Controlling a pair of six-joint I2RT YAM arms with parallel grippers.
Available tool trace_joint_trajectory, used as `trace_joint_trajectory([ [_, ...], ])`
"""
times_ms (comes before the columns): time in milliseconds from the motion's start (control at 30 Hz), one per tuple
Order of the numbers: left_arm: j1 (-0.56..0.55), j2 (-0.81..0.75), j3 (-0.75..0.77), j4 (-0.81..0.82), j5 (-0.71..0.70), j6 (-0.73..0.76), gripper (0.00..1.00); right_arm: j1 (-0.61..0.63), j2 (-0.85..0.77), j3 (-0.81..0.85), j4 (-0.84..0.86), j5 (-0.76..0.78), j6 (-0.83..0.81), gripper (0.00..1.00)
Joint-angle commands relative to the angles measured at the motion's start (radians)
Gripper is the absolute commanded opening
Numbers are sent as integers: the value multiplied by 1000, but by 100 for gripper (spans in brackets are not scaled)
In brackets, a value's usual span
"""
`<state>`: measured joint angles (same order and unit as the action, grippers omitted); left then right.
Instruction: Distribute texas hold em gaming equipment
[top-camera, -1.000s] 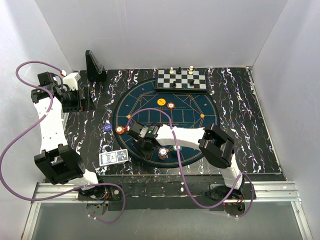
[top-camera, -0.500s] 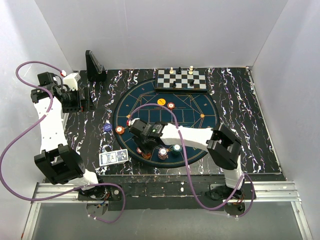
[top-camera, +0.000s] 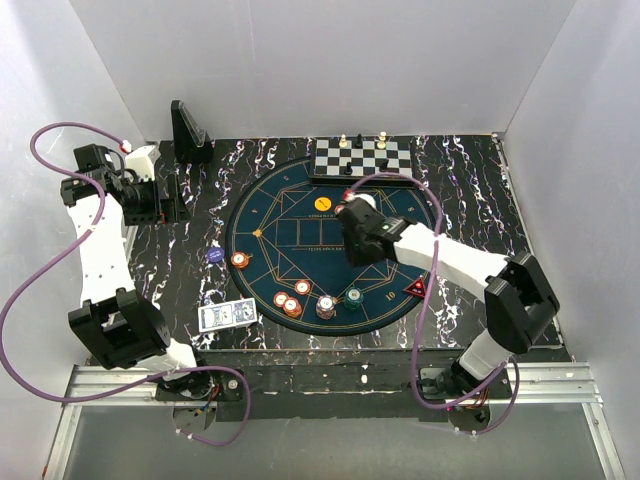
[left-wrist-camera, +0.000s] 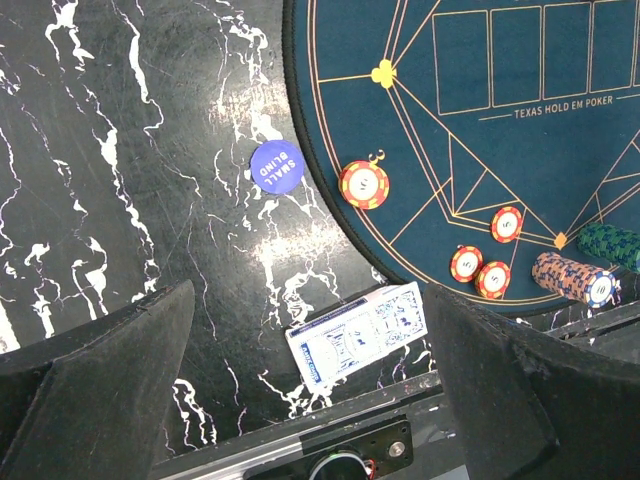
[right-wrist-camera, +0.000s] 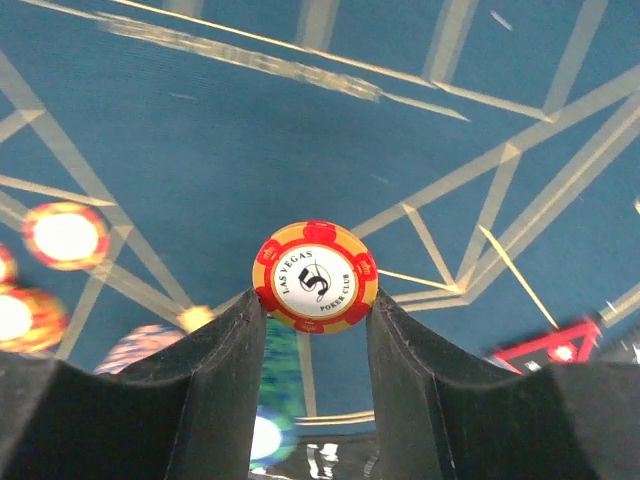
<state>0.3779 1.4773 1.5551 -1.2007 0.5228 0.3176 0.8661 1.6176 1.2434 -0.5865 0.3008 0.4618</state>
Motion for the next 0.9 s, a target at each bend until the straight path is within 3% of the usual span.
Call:
trace_joint_trajectory([
  [0, 6, -32, 28, 1, 34, 12, 100, -107, -88, -149, -50, 63, 135, 1],
  [333, 6, -26, 31, -3, 34, 14, 100, -157, -76, -265, -108, 161, 333, 1],
  [633, 6, -28, 30, -7, 29, 23, 100, -184, -45, -314, -65, 132, 347, 2],
  [867, 7, -29, 28, -10, 33, 24, 100, -184, -39, -299, -68, 113, 351, 38],
])
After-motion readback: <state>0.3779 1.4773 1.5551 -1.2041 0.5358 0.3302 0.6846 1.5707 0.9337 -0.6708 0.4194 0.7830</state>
